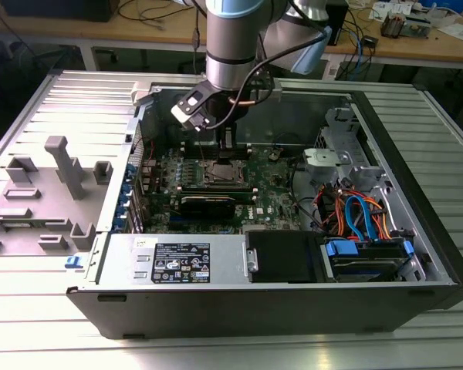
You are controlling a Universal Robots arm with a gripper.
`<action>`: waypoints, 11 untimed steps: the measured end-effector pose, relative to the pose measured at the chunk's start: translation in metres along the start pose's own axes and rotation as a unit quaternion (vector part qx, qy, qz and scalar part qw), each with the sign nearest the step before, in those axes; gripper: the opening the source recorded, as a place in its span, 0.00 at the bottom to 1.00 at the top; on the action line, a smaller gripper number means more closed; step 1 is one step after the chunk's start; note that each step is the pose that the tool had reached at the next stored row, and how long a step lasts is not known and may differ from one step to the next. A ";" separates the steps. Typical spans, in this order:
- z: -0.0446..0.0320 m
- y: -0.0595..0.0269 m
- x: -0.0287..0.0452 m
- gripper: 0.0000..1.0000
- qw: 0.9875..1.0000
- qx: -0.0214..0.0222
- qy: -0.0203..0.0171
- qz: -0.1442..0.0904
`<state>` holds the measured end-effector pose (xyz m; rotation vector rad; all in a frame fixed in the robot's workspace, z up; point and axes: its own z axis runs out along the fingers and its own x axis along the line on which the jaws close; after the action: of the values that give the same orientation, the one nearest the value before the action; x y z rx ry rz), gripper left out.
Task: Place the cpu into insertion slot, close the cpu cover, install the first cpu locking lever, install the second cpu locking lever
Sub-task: 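Install the first cpu locking lever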
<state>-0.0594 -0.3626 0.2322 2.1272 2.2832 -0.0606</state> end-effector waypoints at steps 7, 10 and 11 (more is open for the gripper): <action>-0.0048 0.0000 -0.0002 0.11 0.999 -0.002 -0.001 -0.040; -0.0048 -0.0001 -0.0002 0.11 0.998 -0.003 -0.001 -0.069; -0.0048 -0.0001 -0.0002 0.11 0.997 -0.003 -0.001 -0.077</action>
<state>-0.0593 -0.3626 0.2370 1.9434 2.4379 -0.0578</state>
